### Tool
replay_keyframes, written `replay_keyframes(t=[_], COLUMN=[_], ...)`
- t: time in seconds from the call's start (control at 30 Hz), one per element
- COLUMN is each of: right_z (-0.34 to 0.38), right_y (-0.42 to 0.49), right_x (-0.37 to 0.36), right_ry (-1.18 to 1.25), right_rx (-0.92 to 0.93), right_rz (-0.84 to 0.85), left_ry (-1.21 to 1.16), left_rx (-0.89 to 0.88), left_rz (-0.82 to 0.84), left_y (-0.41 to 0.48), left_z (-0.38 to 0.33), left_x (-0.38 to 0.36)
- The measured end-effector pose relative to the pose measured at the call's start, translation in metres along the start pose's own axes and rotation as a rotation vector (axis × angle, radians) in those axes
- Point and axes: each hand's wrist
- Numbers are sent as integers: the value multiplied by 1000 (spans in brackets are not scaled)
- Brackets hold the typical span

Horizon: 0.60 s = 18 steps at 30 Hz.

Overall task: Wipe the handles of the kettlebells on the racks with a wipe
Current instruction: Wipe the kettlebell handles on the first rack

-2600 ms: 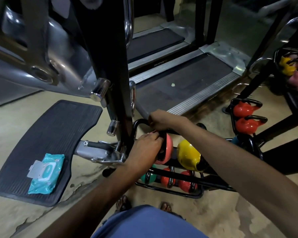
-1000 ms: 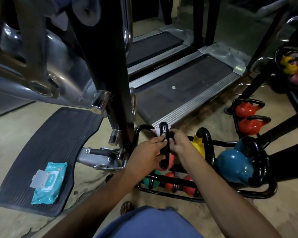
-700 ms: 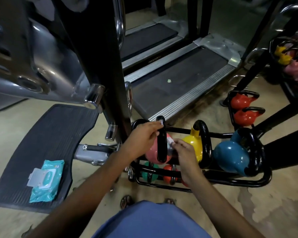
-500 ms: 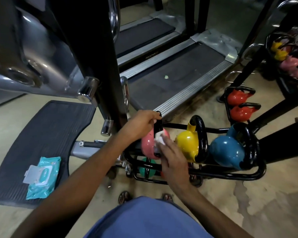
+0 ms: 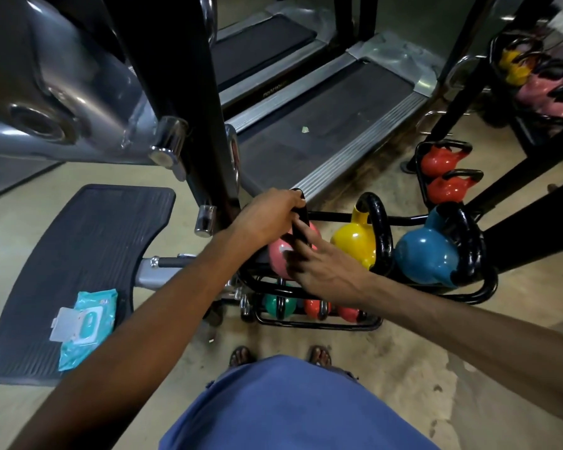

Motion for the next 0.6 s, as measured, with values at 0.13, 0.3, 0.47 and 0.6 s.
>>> replay_keyframes(t=[0.13,0.3,0.47,0.6], right_z=[19,75,86,51], right_y=[-30,-8,10,22], right_x=[-19,-22,-7,-8], right_ry=[167,723,1145,1681], right_rx=[-243,-931,-1379,-1374], right_rz=[-348,-529,-624,-557], left_ry=[31,60,137,149], left_rx=[-64,-83,-113,-131], left_rz=[15,46,125,111], left_y=[-4,-5,-12,-7], left_z=[-2,-3,-6,-3], left_x=[1,5,-2,-8])
Point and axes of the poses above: each hand's wrist, its own y-axis towards the middle knuckle, its own x-axis out of the back of the hand, z = x × y, and after that the axes turned 5 degrees about z, right-handed
